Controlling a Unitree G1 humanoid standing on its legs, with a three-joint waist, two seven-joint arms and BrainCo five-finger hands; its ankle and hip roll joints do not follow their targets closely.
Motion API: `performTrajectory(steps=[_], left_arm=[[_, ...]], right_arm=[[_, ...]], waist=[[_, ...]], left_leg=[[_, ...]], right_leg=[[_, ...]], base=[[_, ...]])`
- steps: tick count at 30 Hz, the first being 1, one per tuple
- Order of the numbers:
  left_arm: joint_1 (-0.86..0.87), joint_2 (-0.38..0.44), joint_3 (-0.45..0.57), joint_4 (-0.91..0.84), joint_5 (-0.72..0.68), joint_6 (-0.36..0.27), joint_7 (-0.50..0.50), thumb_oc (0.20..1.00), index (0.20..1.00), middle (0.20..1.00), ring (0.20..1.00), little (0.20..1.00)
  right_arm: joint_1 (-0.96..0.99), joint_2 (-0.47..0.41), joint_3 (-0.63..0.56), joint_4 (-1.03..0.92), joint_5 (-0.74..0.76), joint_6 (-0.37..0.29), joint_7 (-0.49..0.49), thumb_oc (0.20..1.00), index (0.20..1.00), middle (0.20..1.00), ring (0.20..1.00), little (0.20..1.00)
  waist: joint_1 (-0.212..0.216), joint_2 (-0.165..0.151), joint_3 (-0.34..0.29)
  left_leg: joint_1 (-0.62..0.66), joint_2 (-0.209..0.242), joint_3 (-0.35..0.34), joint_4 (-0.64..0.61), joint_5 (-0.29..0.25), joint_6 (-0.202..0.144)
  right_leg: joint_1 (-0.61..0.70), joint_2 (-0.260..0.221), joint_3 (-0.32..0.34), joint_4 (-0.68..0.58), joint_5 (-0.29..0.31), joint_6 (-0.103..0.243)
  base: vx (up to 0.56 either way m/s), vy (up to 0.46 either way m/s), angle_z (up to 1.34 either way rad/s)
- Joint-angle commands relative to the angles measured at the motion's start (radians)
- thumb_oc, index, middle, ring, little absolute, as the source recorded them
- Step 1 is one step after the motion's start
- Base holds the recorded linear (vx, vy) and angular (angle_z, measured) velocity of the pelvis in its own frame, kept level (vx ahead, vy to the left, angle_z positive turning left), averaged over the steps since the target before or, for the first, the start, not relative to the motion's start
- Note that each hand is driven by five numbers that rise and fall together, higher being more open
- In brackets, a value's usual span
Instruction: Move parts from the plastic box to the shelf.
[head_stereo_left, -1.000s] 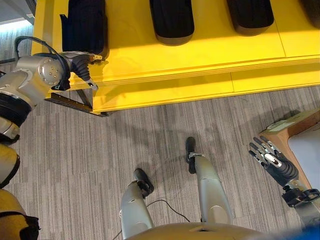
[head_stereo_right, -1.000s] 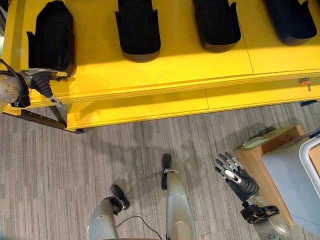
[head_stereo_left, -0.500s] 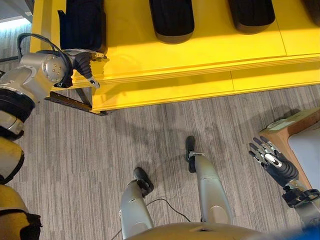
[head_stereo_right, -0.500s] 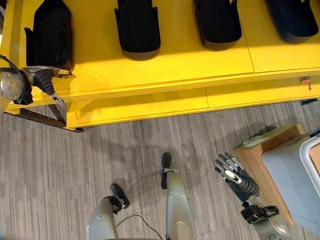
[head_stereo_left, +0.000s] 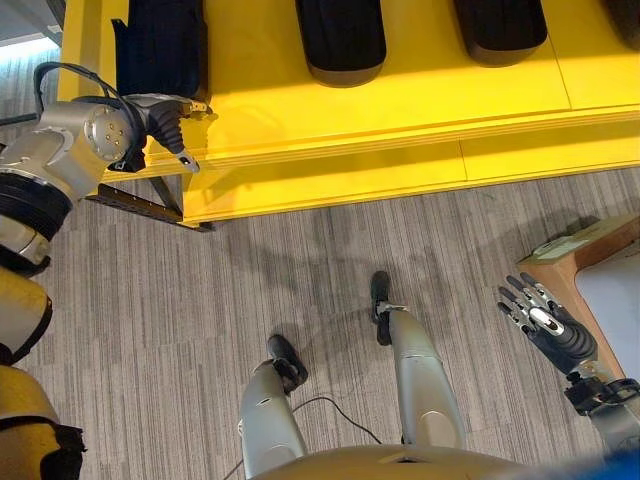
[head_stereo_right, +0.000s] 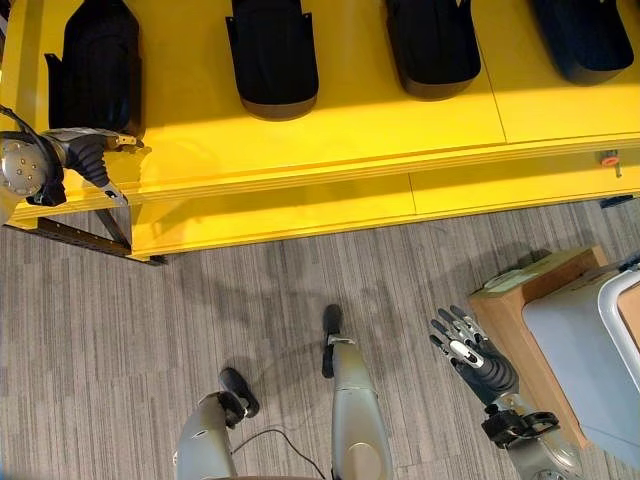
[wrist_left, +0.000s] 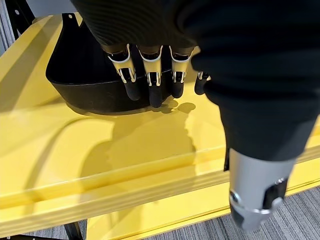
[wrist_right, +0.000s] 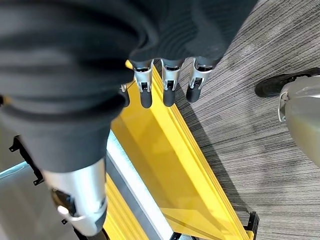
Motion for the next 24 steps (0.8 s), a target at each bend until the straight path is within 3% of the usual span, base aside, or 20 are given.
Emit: performTrajectory(steps=[1, 24], left_arm=[[-0.095, 0.016, 0.079, 0.048, 0.004, 0.006, 0.046, 1.000, 1.000, 1.000, 1.000, 1.000], [-0.155, 0.000, 0.061, 0.066, -0.019, 0.001, 0.072, 1.000, 1.000, 1.000, 1.000, 1.000]], right_arm=[[0.073, -0.073, -0.048, -0.047, 0.043, -0.018, 0.022, 1.000, 1.000, 1.000, 1.000, 1.000], [0.068, -0.083, -0.054, -0.038, 0.052, -0.021, 0.024, 1.000, 1.000, 1.000, 1.000, 1.000]], waist=[[-0.004, 0.003, -0.022], [-0.012, 0.003, -0.025]], left_leg=[[-0.089, 0.143, -0.129, -0.089, 0.202, -0.097], [-0.114, 0.145, -0.130, -0.081, 0.204, -0.095]], right_leg=[[0.039, -0.130, 0.083, -0.028, 0.135, 0.191], [0.011, -0.129, 0.091, -0.023, 0.142, 0.191]], base=[[0.00, 0.000, 0.00], [0.00, -0.001, -0.01]])
